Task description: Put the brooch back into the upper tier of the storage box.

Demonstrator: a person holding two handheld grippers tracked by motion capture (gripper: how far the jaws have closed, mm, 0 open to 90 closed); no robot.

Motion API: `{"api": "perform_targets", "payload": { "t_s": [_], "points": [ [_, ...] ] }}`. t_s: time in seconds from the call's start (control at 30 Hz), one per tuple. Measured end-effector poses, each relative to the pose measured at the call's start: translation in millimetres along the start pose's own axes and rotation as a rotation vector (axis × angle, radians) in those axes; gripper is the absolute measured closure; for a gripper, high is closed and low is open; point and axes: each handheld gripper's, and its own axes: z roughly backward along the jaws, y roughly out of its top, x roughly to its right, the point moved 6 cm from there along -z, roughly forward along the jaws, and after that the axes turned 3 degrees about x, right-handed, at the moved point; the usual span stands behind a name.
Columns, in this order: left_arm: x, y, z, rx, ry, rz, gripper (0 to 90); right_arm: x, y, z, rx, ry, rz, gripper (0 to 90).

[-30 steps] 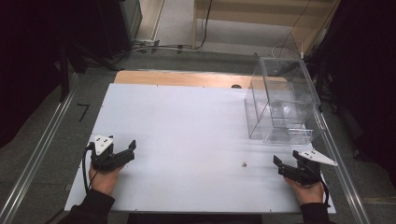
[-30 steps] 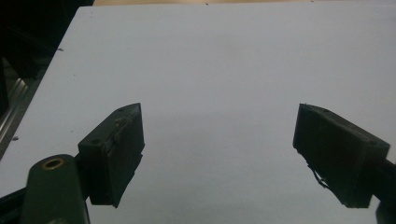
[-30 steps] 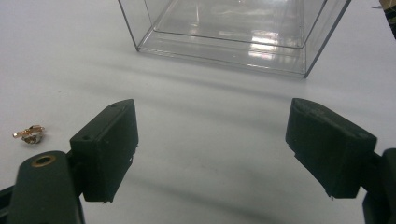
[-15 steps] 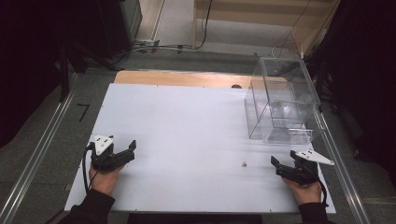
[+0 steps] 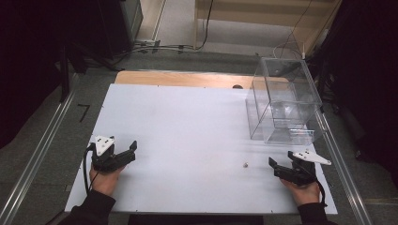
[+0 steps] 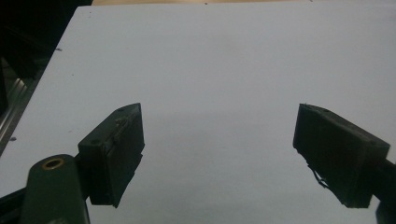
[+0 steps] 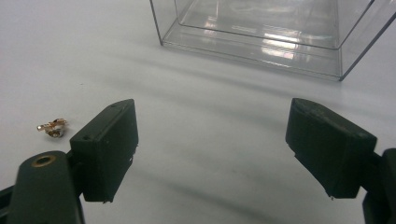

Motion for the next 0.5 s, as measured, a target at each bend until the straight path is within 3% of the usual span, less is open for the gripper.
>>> {"api": "perform_targets", "payload": {
  "t_s": [0.5],
  "points": [
    [0.7,-0.2,-0.5,0.0,-0.002,0.002,17.4,-7.8,-0.3,-4.5,-0.015,0.02,0.021,15.3]
  ]
}}
